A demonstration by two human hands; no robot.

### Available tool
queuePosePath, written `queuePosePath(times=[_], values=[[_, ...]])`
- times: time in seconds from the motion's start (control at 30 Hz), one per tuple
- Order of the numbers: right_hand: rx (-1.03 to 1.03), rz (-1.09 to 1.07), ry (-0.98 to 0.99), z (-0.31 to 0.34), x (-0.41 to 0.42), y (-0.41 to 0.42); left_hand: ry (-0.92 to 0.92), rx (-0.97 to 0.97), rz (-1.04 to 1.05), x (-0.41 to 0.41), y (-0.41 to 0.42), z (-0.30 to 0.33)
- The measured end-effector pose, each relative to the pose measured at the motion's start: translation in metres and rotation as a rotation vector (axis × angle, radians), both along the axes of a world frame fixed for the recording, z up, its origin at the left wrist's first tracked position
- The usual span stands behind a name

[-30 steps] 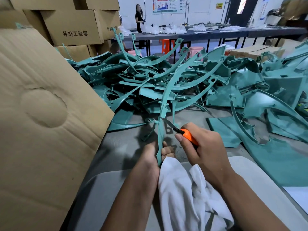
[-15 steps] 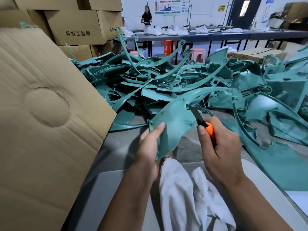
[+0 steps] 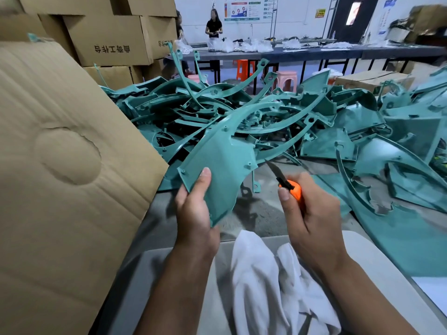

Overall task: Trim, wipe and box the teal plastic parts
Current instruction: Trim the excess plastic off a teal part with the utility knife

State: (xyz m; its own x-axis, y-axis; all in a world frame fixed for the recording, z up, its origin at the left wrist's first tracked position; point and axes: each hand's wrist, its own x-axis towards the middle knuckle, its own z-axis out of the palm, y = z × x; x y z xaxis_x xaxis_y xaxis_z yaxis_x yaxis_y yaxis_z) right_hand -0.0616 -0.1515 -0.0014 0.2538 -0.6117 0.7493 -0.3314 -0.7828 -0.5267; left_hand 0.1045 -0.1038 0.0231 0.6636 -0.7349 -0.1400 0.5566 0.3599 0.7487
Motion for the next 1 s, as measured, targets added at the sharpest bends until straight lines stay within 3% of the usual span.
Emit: queuePosePath(times=[0.17,0.43,0.67,0.9,1.0], values=[[0.035,-0.026,0.15,-0.003,0.003,-0.001,-0.042,0.038,0.079,0.003,-0.006,-0.009],[0.081,-0.089,0.173,-0.01,0.005,-0.005,-0.112,0.066,0.114,0.004,-0.008,-0.012],[0.081,0.045,0.275,-0.009,0.01,0.0,-0.031,0.113,0.171,0.004,-0.008,-0.009],[0.093,0.283,0.357,-0.007,0.004,0.002,0.1,0.155,0.1,0.005,-0.006,-0.004],[0.102,0.292,0.234,-0.007,0.009,0.007,0.091,0.157,0.125,0.005,-0.006,-0.006]])
